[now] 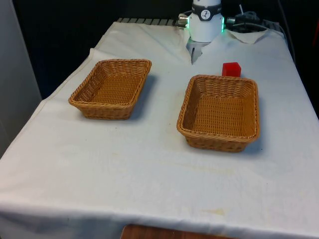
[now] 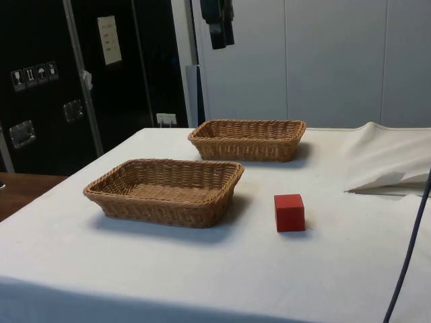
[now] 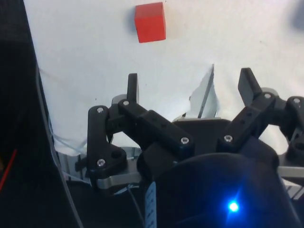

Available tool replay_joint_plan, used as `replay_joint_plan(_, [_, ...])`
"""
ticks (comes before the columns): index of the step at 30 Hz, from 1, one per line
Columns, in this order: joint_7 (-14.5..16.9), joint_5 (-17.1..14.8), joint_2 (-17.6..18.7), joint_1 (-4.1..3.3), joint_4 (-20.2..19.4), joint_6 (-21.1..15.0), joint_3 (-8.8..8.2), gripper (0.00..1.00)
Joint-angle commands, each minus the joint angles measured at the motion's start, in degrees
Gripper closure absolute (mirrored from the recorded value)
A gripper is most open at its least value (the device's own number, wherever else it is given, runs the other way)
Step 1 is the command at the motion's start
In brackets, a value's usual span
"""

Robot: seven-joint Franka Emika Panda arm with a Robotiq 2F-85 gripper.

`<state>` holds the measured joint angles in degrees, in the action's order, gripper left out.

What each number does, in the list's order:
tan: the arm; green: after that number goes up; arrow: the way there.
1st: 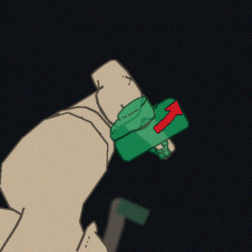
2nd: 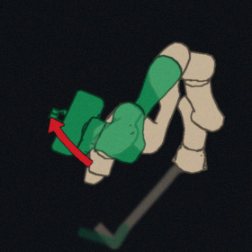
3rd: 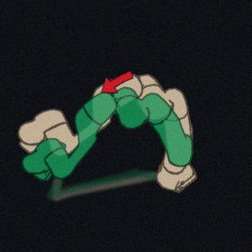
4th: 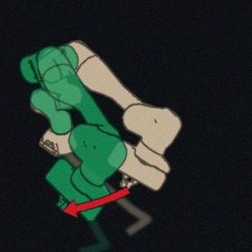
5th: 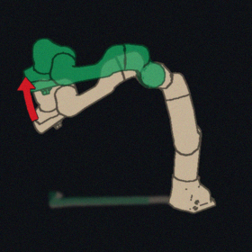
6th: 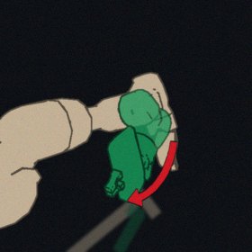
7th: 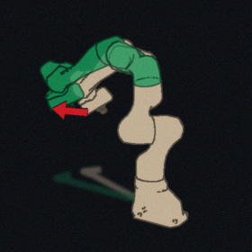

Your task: Pick up the red cube and place it into the right basket.

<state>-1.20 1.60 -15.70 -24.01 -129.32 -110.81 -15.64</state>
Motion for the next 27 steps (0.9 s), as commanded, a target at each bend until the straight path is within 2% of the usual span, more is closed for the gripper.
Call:
replay_joint_plan(1, [-0.57,0.69,-1.03,0.11,-1.55,-1.60,0.34,0.00])
replay_joint_plan(2, [0.00,0.00,-0.29,0.00,-0.57,-0.40,0.11,0.00])
replay_joint_plan(3, [-0.57,0.74,-1.32,0.17,-2.29,-2.06,0.46,0.00])
replay_joint_plan(11, [-0.34,0.86,-4.30,0.29,-9.11,-6.59,0.92,0.00])
replay_joint_plan(12, [0.11,0.17,-3.72,0.11,-8.25,-5.50,0.69,0.00])
replay_joint_plan(16, [-0.17,0.86,-5.90,0.46,-12.95,-9.34,1.15,0.00])
replay_joint_plan(21, [-0.06,0.86,-7.33,0.52,-16.90,-12.32,1.43,0.00])
replay_joint_plan(22, [0.46,0.17,-6.88,0.29,-16.27,-11.40,1.15,0.00])
replay_joint_plan(24, [0.00,0.80,-8.08,0.57,-18.96,-13.98,1.60,0.00])
replay_joint_plan(27, [-0.06,0.69,-8.71,0.52,-21.14,-15.81,1.95,0.00])
